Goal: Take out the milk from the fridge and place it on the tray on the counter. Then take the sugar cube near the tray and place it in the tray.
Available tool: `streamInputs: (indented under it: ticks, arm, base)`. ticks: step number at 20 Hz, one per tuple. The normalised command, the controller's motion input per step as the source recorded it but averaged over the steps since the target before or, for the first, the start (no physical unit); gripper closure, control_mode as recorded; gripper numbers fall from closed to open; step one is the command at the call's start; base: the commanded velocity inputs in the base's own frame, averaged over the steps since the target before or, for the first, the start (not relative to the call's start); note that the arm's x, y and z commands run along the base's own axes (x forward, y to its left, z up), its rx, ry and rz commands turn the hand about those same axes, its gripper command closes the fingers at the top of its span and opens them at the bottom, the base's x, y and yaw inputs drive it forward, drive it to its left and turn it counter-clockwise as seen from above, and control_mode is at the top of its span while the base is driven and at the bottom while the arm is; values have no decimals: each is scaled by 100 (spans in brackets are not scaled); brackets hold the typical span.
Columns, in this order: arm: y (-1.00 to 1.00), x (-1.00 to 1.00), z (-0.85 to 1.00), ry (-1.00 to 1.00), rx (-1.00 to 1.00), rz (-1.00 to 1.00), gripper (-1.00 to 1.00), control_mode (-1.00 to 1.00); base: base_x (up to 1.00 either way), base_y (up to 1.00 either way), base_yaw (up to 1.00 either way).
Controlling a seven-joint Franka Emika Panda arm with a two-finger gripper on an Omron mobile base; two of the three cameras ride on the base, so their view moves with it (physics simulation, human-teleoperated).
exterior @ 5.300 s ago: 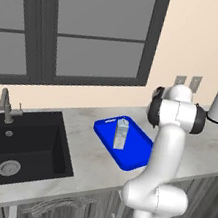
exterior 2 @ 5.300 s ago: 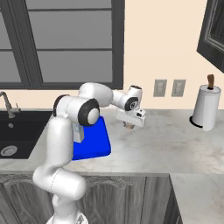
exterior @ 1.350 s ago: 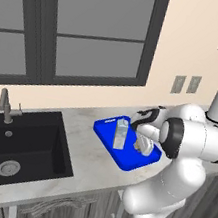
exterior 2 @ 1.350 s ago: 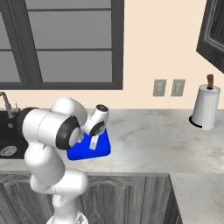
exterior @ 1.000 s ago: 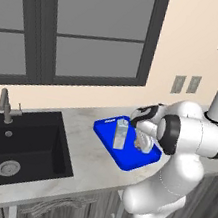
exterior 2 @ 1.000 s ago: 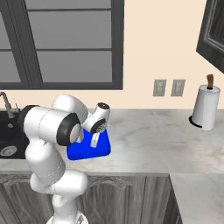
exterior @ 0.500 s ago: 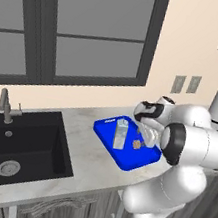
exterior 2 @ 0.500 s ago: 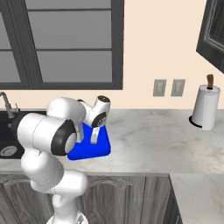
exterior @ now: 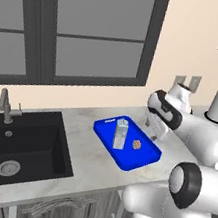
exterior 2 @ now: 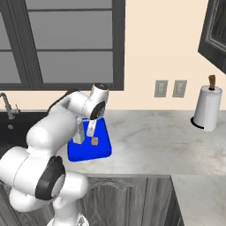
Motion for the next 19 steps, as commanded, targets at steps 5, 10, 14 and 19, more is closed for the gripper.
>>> streamInputs:
  ticks: [5, 10, 14, 19]
  arm:
    - [30, -99, 78, -9, -6, 0, -100, -100]
    - [43, -93, 100, -15, -7, 0, -100, -100]
    - [46, -82, 100, -20, -5, 0, -100, -100]
    - [45, -79, 100, -25, -6, 0, -100, -100]
  base:
    - [0, 0, 0]
    - [0, 0, 0]
    - [0, 0, 0]
    - [0, 0, 0]
